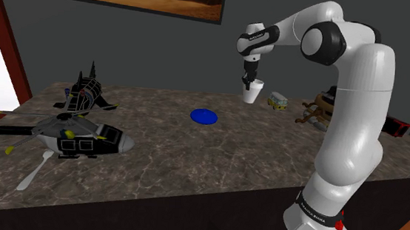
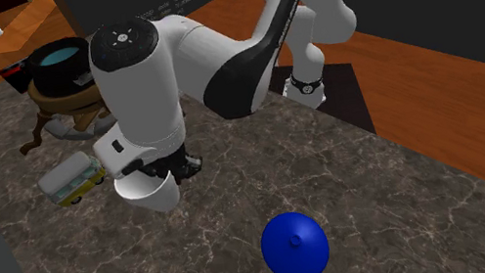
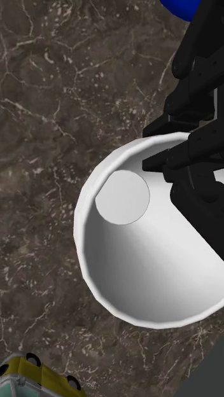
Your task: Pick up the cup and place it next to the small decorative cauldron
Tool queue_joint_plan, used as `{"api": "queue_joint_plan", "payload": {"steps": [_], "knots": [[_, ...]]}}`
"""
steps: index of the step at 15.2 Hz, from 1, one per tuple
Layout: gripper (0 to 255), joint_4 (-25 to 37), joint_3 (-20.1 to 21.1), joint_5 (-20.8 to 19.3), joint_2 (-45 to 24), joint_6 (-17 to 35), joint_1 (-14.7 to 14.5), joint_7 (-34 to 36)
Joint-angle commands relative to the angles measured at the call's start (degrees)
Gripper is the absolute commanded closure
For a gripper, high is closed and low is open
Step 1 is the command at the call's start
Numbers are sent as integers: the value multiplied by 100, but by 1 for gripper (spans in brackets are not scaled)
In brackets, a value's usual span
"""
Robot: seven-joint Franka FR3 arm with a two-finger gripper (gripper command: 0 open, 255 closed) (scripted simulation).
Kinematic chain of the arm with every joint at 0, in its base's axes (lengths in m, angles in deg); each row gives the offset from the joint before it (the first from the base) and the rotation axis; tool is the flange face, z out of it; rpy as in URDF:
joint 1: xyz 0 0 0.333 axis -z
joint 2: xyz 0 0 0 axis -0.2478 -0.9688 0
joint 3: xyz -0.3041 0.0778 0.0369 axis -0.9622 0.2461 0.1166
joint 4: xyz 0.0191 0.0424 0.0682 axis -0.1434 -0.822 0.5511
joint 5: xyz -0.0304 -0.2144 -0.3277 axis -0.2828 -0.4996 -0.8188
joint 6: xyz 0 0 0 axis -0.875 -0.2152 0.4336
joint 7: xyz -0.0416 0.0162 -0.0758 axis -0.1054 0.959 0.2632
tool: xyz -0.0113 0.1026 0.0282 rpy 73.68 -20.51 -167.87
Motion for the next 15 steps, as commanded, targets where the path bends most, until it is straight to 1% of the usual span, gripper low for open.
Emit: {"api": "queue_joint_plan", "payload": {"steps": [1, 15], "knots": [[255, 106, -1, -5, 36, -141, -7, -11], [255, 1114, -18, 18, 85, -1182, 11, -174]]}}
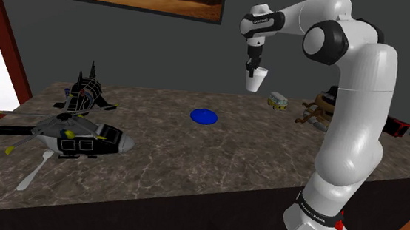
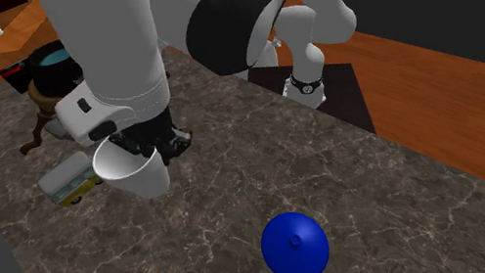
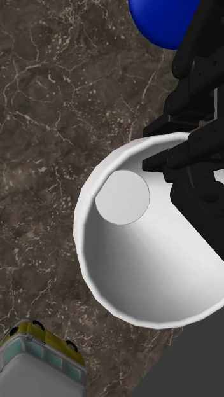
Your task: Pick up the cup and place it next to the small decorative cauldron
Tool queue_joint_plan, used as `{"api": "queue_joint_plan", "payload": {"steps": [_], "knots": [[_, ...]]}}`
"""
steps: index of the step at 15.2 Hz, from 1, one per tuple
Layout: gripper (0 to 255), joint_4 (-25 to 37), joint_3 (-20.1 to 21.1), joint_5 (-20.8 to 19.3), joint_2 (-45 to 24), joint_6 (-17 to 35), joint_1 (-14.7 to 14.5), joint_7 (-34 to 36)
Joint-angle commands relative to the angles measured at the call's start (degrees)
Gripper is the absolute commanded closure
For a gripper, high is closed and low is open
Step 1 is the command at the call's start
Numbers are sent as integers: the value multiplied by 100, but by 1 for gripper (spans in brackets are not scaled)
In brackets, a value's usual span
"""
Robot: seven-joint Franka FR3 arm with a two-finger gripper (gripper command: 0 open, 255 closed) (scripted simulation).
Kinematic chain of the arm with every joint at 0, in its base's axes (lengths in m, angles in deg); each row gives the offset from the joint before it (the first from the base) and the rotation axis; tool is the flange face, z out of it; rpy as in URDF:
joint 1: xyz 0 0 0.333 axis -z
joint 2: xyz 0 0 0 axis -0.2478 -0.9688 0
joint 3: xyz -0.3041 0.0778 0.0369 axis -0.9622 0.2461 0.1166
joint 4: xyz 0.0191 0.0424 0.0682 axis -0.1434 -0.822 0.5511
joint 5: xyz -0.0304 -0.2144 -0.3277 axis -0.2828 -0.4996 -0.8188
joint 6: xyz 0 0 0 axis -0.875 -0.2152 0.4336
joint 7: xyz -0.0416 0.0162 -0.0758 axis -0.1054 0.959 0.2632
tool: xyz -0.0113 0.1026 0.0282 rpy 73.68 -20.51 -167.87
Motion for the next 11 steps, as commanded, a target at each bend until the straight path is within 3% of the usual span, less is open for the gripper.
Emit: {"api": "queue_joint_plan", "payload": {"steps": [1, 11], "knots": [[255, 177, -2, 7, -11, -164, 5, -26], [255, 1209, -18, 78, -195, -1003, 72, -185]]}}
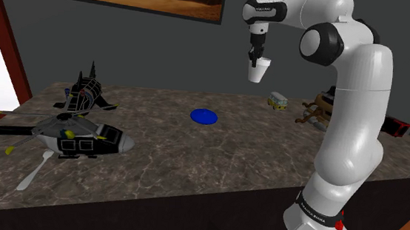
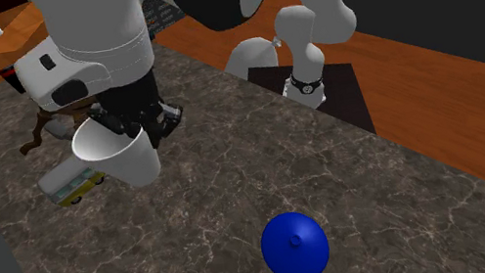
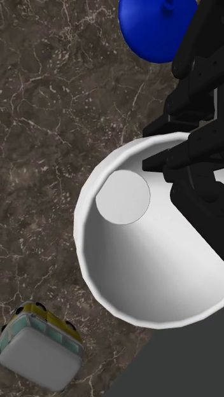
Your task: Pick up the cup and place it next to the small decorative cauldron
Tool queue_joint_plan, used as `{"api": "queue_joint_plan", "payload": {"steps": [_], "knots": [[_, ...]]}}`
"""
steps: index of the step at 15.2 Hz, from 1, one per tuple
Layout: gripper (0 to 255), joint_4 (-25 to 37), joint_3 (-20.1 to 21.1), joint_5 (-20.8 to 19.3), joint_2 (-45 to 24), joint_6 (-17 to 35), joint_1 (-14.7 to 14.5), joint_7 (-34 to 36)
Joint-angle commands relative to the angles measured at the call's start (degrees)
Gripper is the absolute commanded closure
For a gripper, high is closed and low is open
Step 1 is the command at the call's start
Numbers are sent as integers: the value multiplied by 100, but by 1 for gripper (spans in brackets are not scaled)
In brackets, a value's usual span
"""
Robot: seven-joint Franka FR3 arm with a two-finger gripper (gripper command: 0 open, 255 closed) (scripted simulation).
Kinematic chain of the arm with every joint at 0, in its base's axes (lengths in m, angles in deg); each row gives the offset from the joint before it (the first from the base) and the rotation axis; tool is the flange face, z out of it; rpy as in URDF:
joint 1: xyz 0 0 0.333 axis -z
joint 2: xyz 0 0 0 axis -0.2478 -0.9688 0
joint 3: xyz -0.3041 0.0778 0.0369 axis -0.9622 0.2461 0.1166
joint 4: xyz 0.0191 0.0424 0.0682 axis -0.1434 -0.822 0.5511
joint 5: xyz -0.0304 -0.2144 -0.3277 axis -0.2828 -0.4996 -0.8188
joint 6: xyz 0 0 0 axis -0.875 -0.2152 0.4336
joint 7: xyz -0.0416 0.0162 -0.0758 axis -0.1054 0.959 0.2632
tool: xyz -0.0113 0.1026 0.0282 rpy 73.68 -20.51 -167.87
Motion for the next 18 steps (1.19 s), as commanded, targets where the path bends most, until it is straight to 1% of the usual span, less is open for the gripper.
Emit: {"api": "queue_joint_plan", "payload": {"steps": [1, 7, 12, 15, 16, 17, 18], "knots": [[255, 229, -4, 16, -44, -183, 18, -37], [255, 1081, -16, 98, -300, -774, 108, -159], [255, 2042, -24, 206, -658, -1372, 244, -281], [255, 2883, -23, 312, -1017, -1847, 391, -371], [255, 3279, -18, 363, -1199, -2058, 467, -406], [255, 3871, -6, 442, -1486, -2357, 590, -447], [255, 2672, -55, 256, -783, -1856, 376, -437]]}}
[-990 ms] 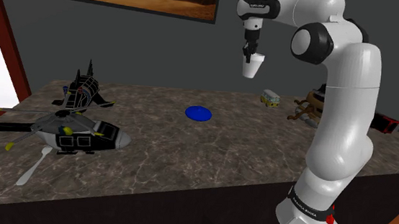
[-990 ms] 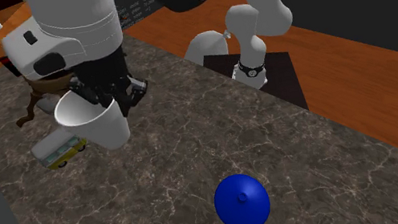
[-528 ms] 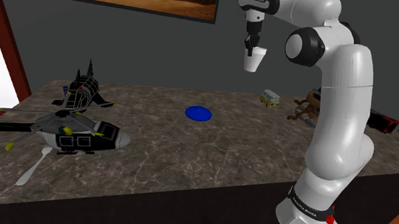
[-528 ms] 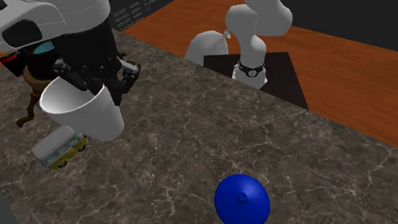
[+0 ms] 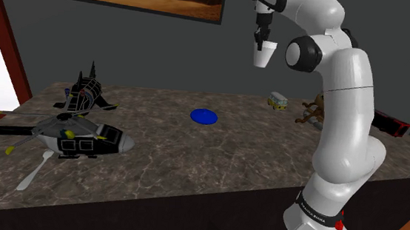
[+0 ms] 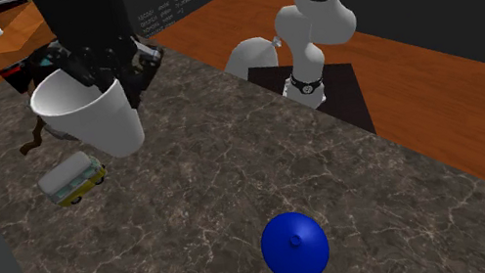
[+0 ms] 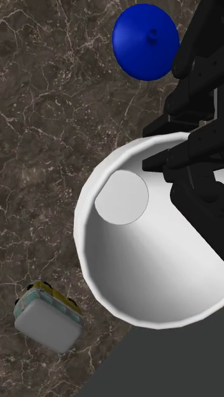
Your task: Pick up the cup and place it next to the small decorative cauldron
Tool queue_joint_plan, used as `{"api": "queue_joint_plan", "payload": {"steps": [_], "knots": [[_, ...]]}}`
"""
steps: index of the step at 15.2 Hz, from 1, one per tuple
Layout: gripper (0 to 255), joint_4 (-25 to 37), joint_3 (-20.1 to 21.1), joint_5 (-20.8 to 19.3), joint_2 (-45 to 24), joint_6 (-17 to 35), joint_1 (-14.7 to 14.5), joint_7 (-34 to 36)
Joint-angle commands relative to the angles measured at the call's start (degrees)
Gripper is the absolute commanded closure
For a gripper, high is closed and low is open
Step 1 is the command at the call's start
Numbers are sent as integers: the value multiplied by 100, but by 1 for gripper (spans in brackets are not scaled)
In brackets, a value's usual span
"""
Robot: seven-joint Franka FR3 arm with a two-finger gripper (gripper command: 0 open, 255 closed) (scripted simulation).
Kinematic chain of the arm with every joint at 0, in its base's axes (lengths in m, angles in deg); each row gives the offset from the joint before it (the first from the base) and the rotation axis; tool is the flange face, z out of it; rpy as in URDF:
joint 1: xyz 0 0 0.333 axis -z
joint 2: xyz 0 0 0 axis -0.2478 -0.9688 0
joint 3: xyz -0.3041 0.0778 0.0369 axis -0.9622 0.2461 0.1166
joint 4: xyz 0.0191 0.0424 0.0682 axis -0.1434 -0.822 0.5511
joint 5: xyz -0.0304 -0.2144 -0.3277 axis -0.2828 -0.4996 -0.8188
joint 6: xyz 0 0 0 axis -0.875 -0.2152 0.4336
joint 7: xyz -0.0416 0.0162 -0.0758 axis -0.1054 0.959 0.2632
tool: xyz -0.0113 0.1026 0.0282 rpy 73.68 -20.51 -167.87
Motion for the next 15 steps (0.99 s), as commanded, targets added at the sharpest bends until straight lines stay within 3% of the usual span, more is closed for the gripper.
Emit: {"api": "queue_joint_plan", "payload": {"steps": [1, 4, 7, 15], "knots": [[255, -1028, -70, -170, 667, 400, -150, -35], [255, -2411, -143, -461, 1621, 879, -297, -75], [255, -3384, -186, -714, 2375, 1158, -324, -132], [255, -5151, -316, -1300, 3997, 1478, -167, -402]]}}
